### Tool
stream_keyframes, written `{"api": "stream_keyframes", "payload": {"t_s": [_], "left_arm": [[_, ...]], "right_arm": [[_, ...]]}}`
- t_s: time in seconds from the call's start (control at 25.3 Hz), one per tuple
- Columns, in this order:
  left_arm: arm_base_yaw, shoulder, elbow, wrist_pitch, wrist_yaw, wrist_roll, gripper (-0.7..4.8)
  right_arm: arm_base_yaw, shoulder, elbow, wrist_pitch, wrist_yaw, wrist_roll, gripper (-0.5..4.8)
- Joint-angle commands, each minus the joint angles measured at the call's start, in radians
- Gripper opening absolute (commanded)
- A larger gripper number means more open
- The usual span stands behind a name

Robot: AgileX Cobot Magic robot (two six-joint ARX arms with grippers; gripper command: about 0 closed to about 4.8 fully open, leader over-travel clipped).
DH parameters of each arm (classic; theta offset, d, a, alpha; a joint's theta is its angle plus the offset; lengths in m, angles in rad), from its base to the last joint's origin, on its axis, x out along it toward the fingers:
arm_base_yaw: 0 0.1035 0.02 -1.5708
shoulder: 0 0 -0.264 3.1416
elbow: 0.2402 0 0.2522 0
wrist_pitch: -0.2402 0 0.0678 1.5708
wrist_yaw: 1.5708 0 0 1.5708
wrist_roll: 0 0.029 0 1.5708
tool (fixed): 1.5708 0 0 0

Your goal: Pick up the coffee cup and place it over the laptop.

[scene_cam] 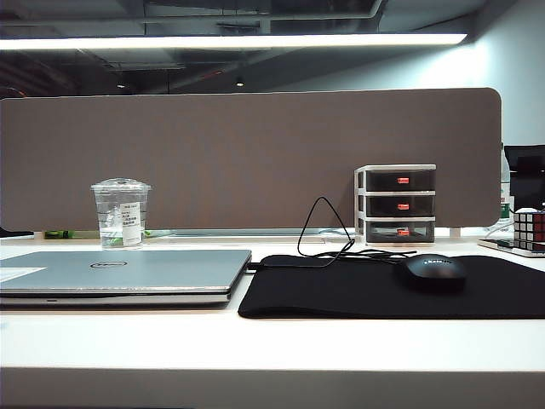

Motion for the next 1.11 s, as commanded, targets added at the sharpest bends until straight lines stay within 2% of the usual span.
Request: {"api": "stream_keyframes", "payload": {"t_s": [0.04,0.59,0.71,0.83,0.91,0.99,1.11], "left_arm": [[0.002,0.000,0.003,0.012,0.002,0.000,3.36],[0.002,0.000,0.003,0.014,0.006,-0.005,3.36],[0.001,0.000,0.003,0.029,0.081,-0.119,3.36],[0.001,0.000,0.003,0.044,0.155,-0.147,3.36],[0.001,0.000,0.003,0.064,0.208,-0.192,3.36],[0.001,0.000,0.003,0.072,0.208,-0.226,3.40],[0.001,0.000,0.004,0.102,0.208,-0.226,3.40]], "right_arm": [[0.000,0.000,-0.006,0.011,0.002,0.003,-0.08],[0.001,0.000,-0.006,0.011,-0.002,0.005,-0.08],[0.009,0.000,-0.006,0.014,-0.087,0.057,-0.08],[0.024,0.000,-0.006,0.014,-0.164,0.059,-0.08],[0.060,0.000,-0.006,0.014,-0.253,0.132,-0.08],[0.110,0.000,-0.006,0.014,-0.318,0.227,-0.08],[0.171,0.000,-0.006,0.015,-0.338,0.243,-0.08]]}}
